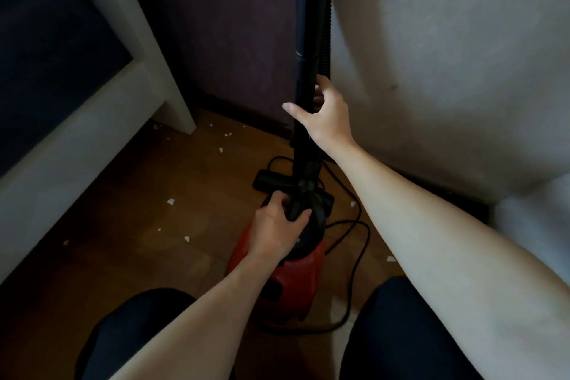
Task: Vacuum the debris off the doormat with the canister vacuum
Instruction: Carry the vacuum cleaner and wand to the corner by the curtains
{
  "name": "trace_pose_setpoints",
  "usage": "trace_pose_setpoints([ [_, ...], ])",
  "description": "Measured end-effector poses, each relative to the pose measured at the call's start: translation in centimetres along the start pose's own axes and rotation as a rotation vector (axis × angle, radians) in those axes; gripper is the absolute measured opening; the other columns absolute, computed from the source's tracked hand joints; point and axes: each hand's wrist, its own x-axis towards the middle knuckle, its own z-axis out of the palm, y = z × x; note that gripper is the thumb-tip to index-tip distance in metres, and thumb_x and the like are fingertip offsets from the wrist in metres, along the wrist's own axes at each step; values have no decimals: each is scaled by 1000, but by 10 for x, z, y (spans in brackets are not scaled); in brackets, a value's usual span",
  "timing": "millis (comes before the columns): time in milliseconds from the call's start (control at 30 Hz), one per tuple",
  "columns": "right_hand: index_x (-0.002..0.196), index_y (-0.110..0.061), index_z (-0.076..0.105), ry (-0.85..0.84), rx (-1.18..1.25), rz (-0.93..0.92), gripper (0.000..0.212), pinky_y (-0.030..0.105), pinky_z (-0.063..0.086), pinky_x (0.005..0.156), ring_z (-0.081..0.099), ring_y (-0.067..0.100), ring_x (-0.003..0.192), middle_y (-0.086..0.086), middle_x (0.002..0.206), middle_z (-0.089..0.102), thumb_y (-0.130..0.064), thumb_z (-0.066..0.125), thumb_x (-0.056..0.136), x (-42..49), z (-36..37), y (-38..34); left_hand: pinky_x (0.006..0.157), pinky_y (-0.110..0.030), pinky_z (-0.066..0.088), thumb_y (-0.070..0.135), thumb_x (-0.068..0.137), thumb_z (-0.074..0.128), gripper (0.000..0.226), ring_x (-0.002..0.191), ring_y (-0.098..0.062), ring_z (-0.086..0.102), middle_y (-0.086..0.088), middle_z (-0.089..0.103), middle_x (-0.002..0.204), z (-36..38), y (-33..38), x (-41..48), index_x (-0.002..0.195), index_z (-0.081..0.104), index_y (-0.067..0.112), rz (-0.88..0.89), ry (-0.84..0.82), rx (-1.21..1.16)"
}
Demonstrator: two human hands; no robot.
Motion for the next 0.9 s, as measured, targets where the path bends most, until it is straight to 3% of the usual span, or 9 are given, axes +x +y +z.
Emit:
trace_pose_setpoints([
  [100,114,-12,66,-18,155,58,36,30,55,93,68,10,99,-3,102,73,-27,82,85,5,9,6,43,-27,52,37,95,69,34,47,-15,63,-10,71,78,7,2,7,119,54,17,-78,-20,-190],
  [267,94,-8,66,-33,318,70,16,14,50,80,62,-2,80,-9,81,62,-14,79,89,6,20,13,66,-35,60,52,94,63,46,89,-22,70,-6,70,105,19,-5,15,122,58,15,-42,18,-154],
  [333,84,-8,62,-45,339,66,18,12,49,76,59,-2,74,-7,77,59,-12,80,88,7,24,12,73,-29,58,49,97,61,46,92,-18,69,-6,71,105,21,-5,14,121,63,10,-6,66,-122],
  [467,80,6,61,-44,386,34,27,22,53,73,61,15,72,10,75,59,-11,81,87,4,30,12,76,-28,57,47,97,60,45,94,-17,69,-6,71,104,21,-7,12,120,64,8,10,92,-85],
  [533,79,4,62,-32,403,28,24,23,53,70,61,14,68,8,72,59,-9,80,87,3,32,11,72,-24,55,45,98,61,42,90,-17,69,-7,71,103,18,-5,11,117,64,7,-5,81,-79],
  [633,76,-3,59,-16,398,21,25,25,53,67,60,12,63,0,67,58,-10,80,88,0,36,13,52,-11,40,42,98,62,27,64,-9,60,-3,69,86,10,-3,6,95,61,15,5,81,-40],
  [700,76,0,59,-6,393,16,26,26,52,66,58,14,62,5,66,56,-12,79,88,-1,37,15,42,-12,34,44,98,62,27,52,-4,50,4,60,72,4,-3,2,84,55,22,14,89,-17],
  [800,75,0,58,6,388,-13,29,31,52,68,59,19,63,11,68,57,-14,80,88,3,34,6,45,-12,43,49,97,60,31,57,-4,57,6,63,77,-15,4,1,91,62,19,62,100,34],
  [900,74,-3,57,19,393,-24,30,33,50,67,57,20,62,12,67,56,-16,80,87,4,30,-11,62,-35,61,56,95,59,39,72,-12,68,4,70,87,-34,4,-3,98,67,18,65,101,65],
])
